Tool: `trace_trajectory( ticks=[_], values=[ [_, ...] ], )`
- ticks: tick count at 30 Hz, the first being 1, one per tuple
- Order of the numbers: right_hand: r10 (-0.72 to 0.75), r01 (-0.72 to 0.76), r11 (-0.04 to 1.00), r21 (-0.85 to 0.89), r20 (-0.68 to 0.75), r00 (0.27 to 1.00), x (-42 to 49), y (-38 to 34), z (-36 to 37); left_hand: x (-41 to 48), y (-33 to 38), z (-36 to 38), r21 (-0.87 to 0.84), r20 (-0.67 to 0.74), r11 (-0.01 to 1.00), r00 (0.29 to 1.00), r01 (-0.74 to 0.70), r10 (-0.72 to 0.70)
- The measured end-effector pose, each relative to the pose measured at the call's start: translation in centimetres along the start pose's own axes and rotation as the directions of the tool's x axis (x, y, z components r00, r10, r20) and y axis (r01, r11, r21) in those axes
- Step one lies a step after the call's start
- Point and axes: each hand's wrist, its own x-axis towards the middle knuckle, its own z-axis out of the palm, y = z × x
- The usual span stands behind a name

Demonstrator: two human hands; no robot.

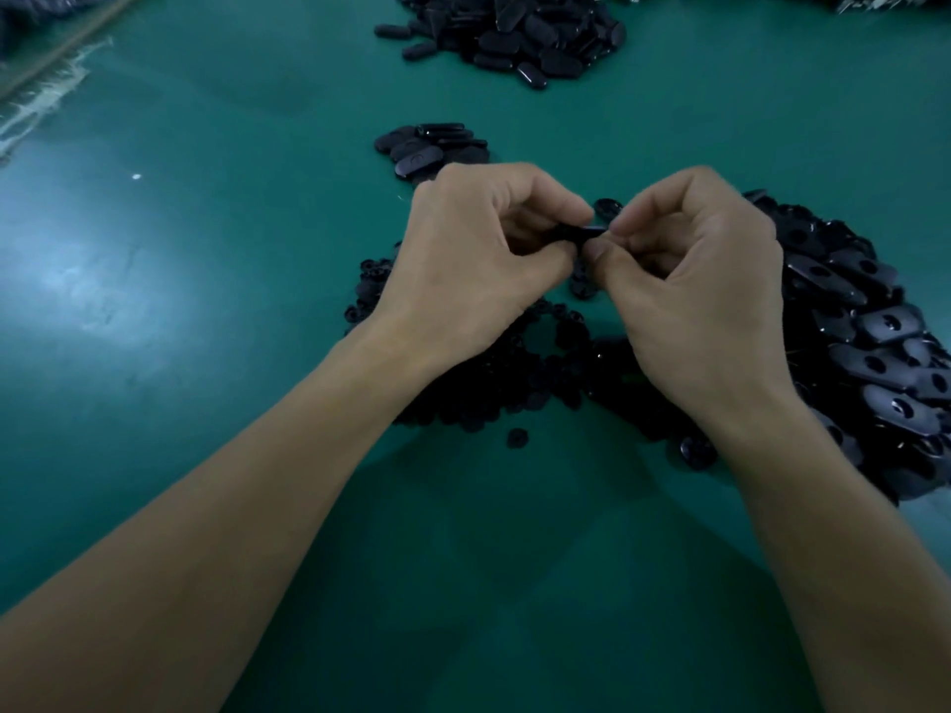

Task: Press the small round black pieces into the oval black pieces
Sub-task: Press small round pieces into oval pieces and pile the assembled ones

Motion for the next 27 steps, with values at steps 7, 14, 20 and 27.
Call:
trace_trajectory(
  ticks=[7,14,20,27],
  values=[
    [-0.016,0.015,0.999,-0.039,-0.031,0.999,-0.24,-0.32,-0.08,-0.25,0.02,0.19,0.089,-0.016,0.990,0.994,-0.108,0.110],
    [0.070,-0.068,0.997,0.037,-0.042,0.997,-0.16,0.09,-0.16,-0.24,0.07,0.26,0.129,-0.042,0.982,0.989,-0.137,0.144],
    [0.050,-0.048,0.998,0.029,-0.070,0.996,-0.42,-0.21,0.34,-0.25,-0.06,0.34,0.196,-0.085,0.971,0.984,-0.135,0.154],
    [-0.029,0.028,0.999,0.032,0.015,0.999,-0.73,-0.69,0.48,0.07,-0.27,0.11,0.221,-0.119,0.971,0.985,-0.093,0.121]
  ],
)
